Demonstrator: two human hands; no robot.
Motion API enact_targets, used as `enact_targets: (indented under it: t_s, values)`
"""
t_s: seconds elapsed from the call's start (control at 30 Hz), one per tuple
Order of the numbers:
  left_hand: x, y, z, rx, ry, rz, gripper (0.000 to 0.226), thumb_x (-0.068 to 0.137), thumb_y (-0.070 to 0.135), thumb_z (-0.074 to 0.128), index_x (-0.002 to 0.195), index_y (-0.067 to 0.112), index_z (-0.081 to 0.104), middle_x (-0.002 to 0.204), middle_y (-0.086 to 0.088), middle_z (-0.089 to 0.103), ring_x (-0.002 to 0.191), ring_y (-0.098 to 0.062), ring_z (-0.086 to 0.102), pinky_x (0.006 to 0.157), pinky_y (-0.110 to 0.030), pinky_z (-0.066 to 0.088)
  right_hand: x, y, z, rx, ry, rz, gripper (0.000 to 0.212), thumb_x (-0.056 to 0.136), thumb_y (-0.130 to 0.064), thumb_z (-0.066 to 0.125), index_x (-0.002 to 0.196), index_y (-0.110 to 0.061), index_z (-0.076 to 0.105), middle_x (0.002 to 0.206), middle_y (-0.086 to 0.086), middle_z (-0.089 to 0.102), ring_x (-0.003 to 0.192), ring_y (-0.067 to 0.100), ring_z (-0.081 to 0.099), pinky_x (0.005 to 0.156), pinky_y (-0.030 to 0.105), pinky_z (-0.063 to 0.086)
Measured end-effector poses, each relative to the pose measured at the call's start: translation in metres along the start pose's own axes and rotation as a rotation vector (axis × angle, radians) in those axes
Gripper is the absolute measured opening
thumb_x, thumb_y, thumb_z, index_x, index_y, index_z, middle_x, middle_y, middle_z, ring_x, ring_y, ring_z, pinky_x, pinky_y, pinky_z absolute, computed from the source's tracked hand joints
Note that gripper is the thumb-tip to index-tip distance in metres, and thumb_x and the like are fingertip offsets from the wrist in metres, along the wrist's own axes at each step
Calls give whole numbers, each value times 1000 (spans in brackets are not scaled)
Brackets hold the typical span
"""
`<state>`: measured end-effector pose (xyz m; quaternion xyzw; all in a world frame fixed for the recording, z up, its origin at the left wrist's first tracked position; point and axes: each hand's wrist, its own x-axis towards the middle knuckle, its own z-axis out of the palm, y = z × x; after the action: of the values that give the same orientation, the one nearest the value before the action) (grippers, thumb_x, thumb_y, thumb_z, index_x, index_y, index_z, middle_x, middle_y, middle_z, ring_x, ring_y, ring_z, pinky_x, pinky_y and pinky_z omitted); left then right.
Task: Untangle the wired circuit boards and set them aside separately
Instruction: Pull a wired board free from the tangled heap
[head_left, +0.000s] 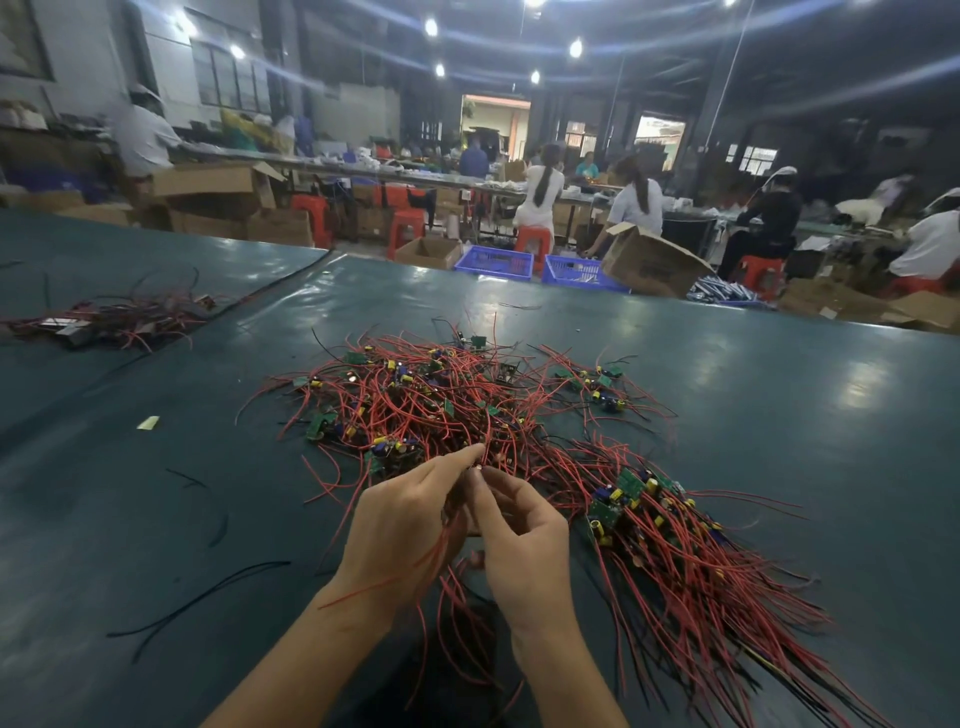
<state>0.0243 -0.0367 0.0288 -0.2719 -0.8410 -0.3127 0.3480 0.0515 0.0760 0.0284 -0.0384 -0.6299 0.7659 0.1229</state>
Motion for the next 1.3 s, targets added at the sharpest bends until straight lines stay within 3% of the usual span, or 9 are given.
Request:
enact_targets:
  t_s: [0.2, 0.43, 0.67, 0.8, 0.9, 1.0, 1.1, 1.2, 1.3]
  values:
    - [3, 3, -2, -32, -82, 87, 62, 83, 21, 70, 141, 13, 47, 92, 10, 65, 64, 7, 38, 51, -13, 44, 6, -2, -8, 125, 119, -2, 14, 83, -30, 71, 91, -19, 76, 82, 3, 77, 75, 13, 73, 60, 23, 57]
    - [0, 1, 5, -82, -134, 68, 44, 91, 37, 57, 133, 24, 54, 95, 15, 63, 46, -3, 50, 45, -29, 49, 19, -37, -44, 333, 396, -187, 12, 95, -14, 61, 98, -18, 72, 84, 0, 73, 63, 15, 69, 48, 26, 56]
    - [-3, 1, 9, -88, -176, 32, 37, 92, 39, 56, 126, 26, 60, 96, 17, 62, 49, -3, 52, 50, -27, 50, 18, -48, -79, -507, 613, -604, 30, 95, -18, 62, 125, -13, 65, 94, 3, 65, 53, 22, 59, 54, 31, 50]
    - [-1, 0, 7, -33, -133, 13, 31, 91, 40, 56, 116, 25, 66, 91, 17, 63, 54, 4, 45, 49, -21, 49, 25, -44, -87, -770, 650, -561, 32, 94, -23, 64, 125, -14, 67, 92, 1, 67, 60, 23, 58, 55, 32, 47]
    - [-1, -6, 8, 60, -111, -67, 20, 87, 32, 67, 106, 26, 69, 89, 17, 63, 62, 7, 47, 51, -11, 41, 30, -33, -84, -908, 685, -413, 36, 91, -26, 68, 125, -17, 67, 105, 8, 73, 93, 33, 62, 76, 41, 48]
    - [-3, -18, 10, 136, -99, -178, 25, 86, 25, 69, 110, 21, 68, 99, 10, 64, 90, -10, 61, 67, -25, 53, 29, -25, -76, -997, 675, -338, 44, 86, -23, 74, 128, -16, 65, 120, 8, 70, 116, 34, 55, 98, 45, 36]
    - [-5, -30, 14, 136, -181, -257, 31, 90, 24, 60, 121, 20, 62, 116, 7, 59, 111, -14, 53, 90, -29, 48, 23, -20, -55, -966, 618, -507, 40, 78, -13, 80, 118, -12, 72, 111, 6, 73, 107, 31, 61, 93, 42, 40]
    - [-9, -35, 19, 141, -343, -269, 36, 93, 28, 54, 129, 24, 56, 128, 9, 54, 118, -13, 48, 98, -29, 42, 16, -7, -33, -966, 367, -649, 29, 81, -11, 78, 110, -12, 75, 104, 1, 73, 100, 24, 63, 90, 38, 47]
    - [-12, -35, 25, 207, -444, -256, 41, 93, 32, 50, 134, 28, 51, 135, 12, 50, 122, -12, 46, 101, -31, 35, 17, 9, -24, -1074, 64, -491, 32, 94, -20, 61, 126, -18, 66, 122, -4, 65, 117, 18, 53, 100, 33, 43]
